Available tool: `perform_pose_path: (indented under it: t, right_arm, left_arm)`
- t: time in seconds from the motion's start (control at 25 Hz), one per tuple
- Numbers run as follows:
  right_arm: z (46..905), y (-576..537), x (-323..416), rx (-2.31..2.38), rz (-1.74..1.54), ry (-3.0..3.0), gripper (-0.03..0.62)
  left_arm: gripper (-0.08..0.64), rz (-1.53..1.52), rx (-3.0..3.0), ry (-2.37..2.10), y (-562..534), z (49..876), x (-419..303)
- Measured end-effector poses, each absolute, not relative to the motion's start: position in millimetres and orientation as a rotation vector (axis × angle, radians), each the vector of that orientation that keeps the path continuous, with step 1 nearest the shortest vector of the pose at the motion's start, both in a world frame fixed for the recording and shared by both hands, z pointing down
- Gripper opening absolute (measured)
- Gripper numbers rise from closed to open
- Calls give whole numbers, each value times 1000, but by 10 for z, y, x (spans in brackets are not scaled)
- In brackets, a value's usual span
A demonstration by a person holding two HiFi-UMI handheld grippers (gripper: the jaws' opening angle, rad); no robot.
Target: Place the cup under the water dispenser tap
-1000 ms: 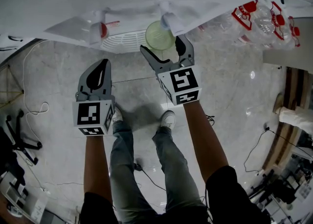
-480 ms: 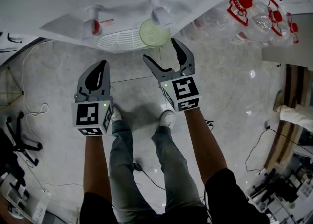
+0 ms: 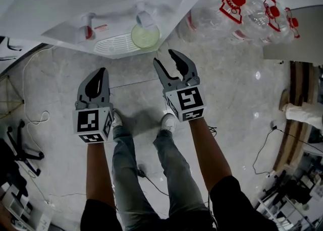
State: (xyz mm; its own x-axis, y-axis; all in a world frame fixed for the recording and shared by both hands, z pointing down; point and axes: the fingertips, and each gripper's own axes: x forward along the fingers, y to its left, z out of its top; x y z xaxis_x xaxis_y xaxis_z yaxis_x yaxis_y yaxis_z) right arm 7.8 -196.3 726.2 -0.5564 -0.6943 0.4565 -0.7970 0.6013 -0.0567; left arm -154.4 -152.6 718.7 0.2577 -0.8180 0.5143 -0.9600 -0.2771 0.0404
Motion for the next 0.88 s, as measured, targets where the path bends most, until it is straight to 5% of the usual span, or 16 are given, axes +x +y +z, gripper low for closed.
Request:
perform_pose_path:
  t: [0.52,0.88]
  right_arm:
    - [6447,-1882,304,1312,343,-2442,29]
    - [5796,-1881,431,1363,335,-2441,15]
  left_arm:
    - [9,533,2161,-1661,-1476,6493,-1434]
    - [9,518,2184,-1673,-1506,5820,-1352]
